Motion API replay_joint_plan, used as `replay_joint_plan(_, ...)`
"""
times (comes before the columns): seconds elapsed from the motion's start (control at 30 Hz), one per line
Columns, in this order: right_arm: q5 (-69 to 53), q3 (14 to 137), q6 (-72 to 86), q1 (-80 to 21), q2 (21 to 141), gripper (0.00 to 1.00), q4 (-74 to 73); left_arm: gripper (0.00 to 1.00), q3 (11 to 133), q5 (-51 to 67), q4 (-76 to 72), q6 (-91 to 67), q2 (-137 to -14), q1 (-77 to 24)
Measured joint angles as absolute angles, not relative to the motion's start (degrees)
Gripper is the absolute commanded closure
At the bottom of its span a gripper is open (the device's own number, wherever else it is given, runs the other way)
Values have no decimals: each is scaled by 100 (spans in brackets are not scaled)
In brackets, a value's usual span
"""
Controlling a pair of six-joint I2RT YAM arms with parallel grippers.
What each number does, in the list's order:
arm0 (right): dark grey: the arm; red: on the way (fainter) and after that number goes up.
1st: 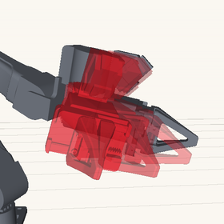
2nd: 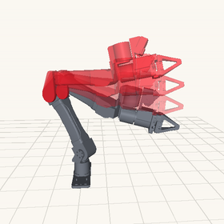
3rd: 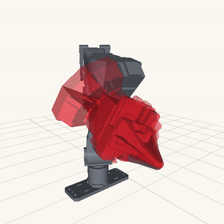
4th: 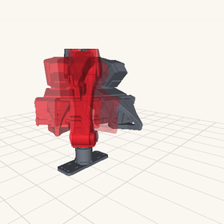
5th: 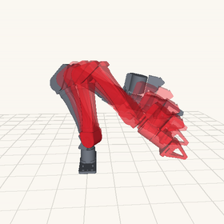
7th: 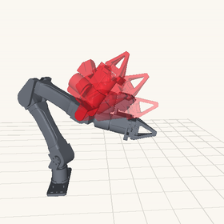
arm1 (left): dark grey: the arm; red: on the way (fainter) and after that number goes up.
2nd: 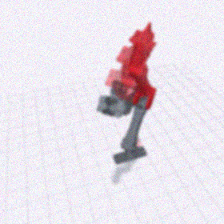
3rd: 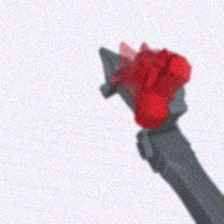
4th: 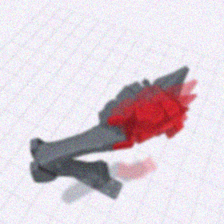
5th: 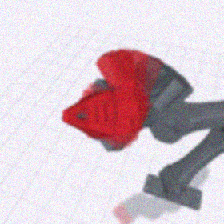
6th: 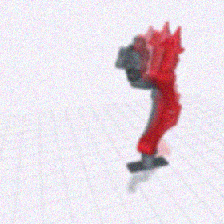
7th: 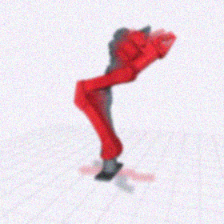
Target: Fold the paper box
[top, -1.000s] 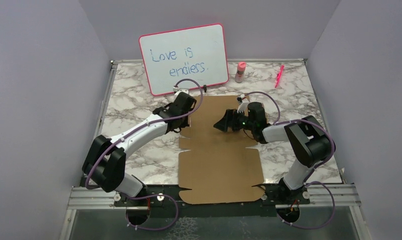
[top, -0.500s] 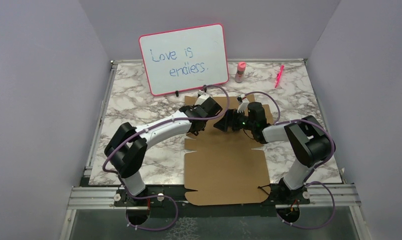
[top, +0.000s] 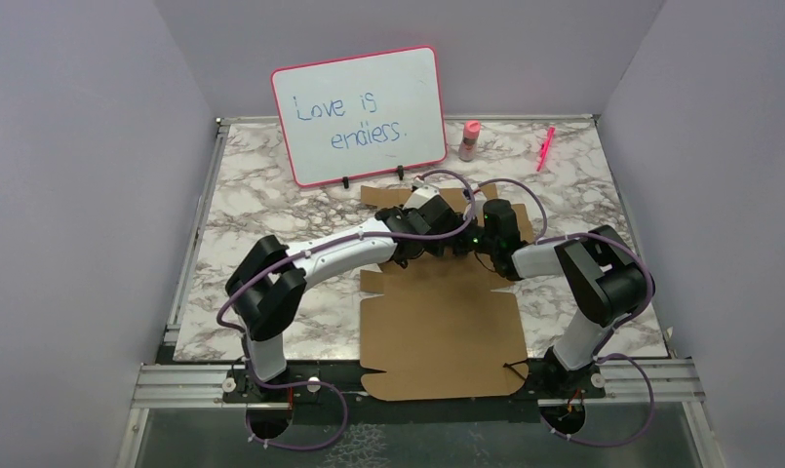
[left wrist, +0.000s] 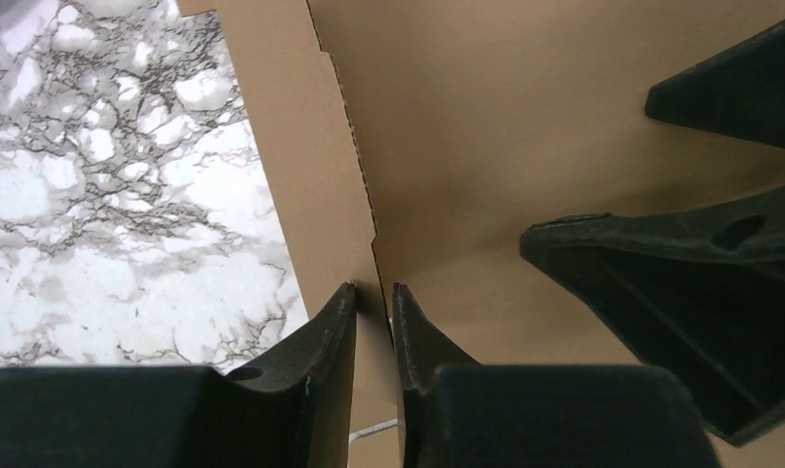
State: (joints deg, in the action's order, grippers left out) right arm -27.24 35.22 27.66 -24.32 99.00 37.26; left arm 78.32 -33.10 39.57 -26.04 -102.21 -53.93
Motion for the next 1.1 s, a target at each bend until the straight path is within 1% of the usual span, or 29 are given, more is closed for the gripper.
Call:
replay_joint_plan(0.27, -2657, 3514, 2803, -2434, 9900, 0, 3743, 74, 8005, -3310, 3946, -2580, -10440, -5555)
replay_joint_plan(0.4, -2624, 3496, 2805, -2434, 9898, 0, 3769, 65, 8005, -3245, 3959, -2574, -10497, -5586)
replay_joint_plan(0.6, -2602, 3485, 2803, -2434, 9874, 0, 3767, 56, 8034, -3240, 3972, -2508, -10503, -5623)
replay_joint_plan(0.77, -2585, 3448, 2755, -2440, 9723, 0, 3625, 45, 8036, -3269, 3997, -2412, -10420, -5627)
replay_joint_plan(1.0, -2399, 3483, 2526, -2440, 9161, 0, 2978, 33, 8005, -3415, 3844, -2198, -9800, -5599)
replay_joint_plan(1.1, -2154, 3557, 2445, -2440, 8836, 0, 2539, 26, 7898, -3385, 3540, -2097, -9504, -5520)
